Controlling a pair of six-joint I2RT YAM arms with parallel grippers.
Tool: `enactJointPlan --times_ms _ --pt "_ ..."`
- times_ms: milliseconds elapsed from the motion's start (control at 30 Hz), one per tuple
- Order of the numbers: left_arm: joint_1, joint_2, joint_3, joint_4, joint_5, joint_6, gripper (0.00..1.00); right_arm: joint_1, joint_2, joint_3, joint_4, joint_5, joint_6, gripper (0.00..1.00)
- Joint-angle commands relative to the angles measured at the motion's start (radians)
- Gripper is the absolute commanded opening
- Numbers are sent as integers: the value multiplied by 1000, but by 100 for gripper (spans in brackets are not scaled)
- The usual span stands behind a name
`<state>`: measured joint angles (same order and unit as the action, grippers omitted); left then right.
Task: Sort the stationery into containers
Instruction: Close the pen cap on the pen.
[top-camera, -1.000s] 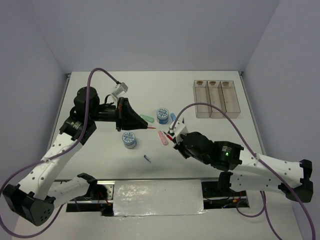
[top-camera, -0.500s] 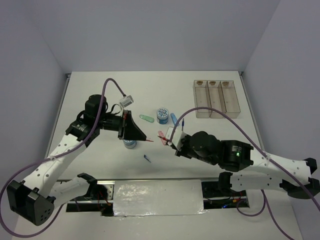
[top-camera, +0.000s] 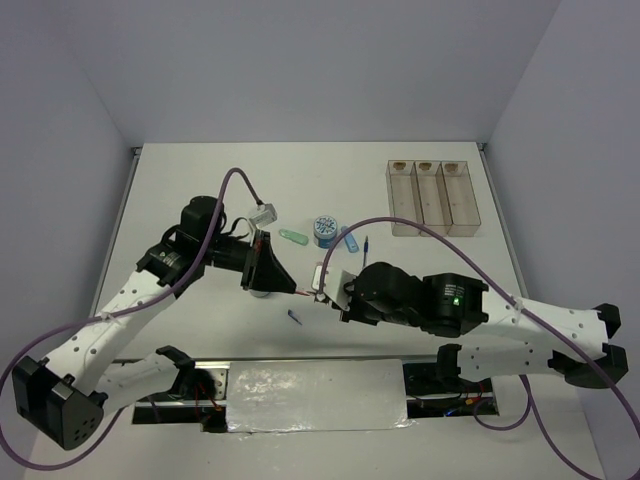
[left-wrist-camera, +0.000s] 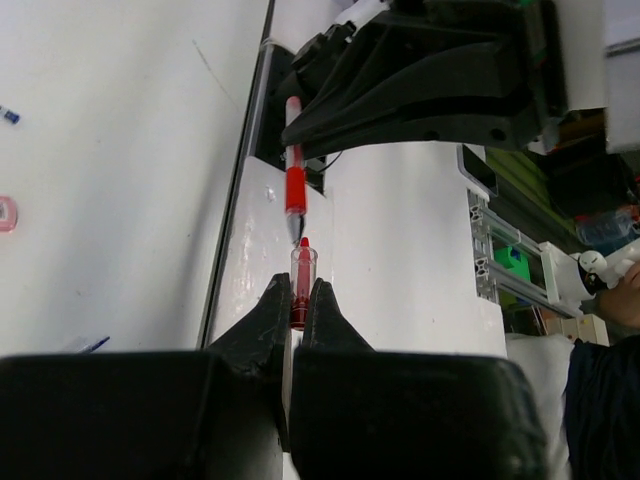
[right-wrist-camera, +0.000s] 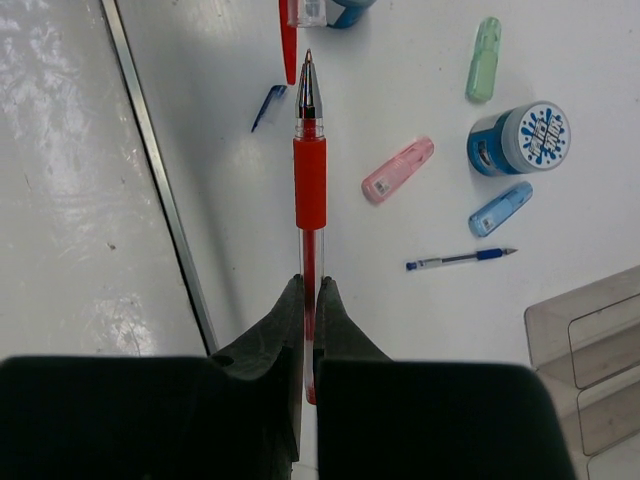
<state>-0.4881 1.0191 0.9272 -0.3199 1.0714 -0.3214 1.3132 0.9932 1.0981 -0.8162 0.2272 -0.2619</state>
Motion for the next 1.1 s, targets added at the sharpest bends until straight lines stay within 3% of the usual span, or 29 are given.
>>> enactJointPlan --times_ms 0,1067 --pt "-6 18 42 -42 -27 74 0 12 -30 37 -44 7 18 0" --pt "-46 1 24 -4 21 77 0 15 9 32 -2 -20 18 0"
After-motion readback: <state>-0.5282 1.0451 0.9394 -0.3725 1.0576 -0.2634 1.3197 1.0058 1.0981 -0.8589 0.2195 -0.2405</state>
